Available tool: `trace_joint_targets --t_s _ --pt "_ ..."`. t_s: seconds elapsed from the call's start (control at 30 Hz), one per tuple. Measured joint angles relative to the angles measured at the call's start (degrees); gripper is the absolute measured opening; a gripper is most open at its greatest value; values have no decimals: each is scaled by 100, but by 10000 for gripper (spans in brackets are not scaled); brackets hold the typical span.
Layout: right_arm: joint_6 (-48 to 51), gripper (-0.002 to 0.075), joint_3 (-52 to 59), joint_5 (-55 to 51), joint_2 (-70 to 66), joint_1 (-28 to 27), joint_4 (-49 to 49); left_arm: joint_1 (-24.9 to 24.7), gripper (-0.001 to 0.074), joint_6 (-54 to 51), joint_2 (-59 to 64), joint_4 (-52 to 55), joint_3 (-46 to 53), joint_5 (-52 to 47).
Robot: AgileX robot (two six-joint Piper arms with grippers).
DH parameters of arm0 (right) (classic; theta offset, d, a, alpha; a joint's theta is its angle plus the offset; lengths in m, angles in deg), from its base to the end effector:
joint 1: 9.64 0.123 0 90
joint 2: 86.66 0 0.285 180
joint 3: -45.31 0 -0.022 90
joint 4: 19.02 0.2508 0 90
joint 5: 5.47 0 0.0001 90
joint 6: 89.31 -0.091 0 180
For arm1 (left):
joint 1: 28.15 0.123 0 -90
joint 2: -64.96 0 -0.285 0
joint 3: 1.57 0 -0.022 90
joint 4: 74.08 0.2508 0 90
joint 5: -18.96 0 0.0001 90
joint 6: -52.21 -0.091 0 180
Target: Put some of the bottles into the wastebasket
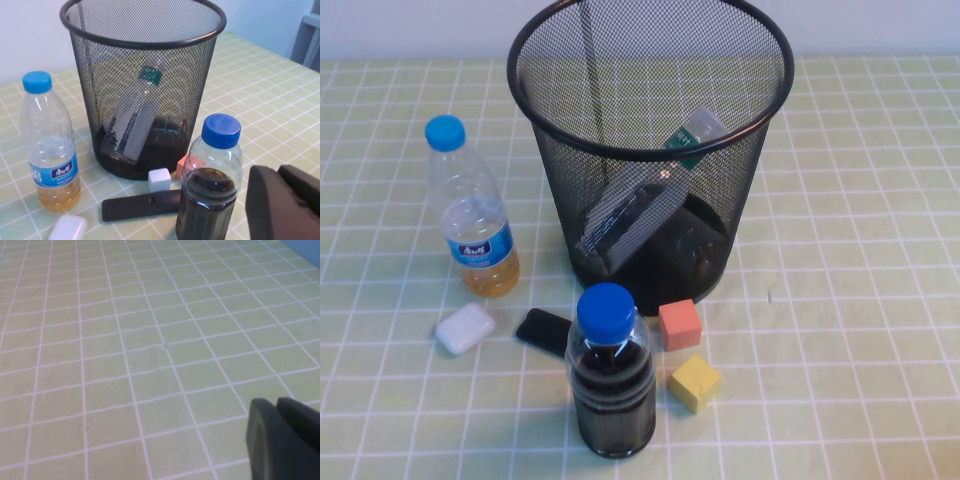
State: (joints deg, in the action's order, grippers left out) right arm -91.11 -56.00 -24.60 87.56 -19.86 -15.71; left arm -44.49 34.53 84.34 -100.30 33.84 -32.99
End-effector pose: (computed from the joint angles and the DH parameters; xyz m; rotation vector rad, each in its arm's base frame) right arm 0.0519 -0.0076 0.1763 0.2249 1.7938 -0.0486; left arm -0.0029 -0.0322 0.3599 0.5211 1.7482 -0.5133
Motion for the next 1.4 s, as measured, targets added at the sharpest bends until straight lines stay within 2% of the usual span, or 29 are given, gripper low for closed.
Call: trace_joint_targets --t_s 0.53,0.63,0.77,0.97,1.13,1.23,1.4 --pt "0 0 0 0 0 0 0 0 -3 0 1 112 0 -73" --pt "0 0 0 0 0 0 0 0 -3 0 1 436 0 14" --pt "0 0 0 0 0 0 0 13 -3 10 1 1216 4 626" --pt "0 0 0 0 0 0 0 645 -3 10 1 1458 4 1632" --pt "0 0 0 0 0 0 0 1319 -4 10 1 1257 180 1821" --pt "0 0 0 0 0 0 0 1431 -4 24 1 999 574 2050" --pt "0 0 0 0 0 0 0 1431 -4 24 -416 698 1798 3046"
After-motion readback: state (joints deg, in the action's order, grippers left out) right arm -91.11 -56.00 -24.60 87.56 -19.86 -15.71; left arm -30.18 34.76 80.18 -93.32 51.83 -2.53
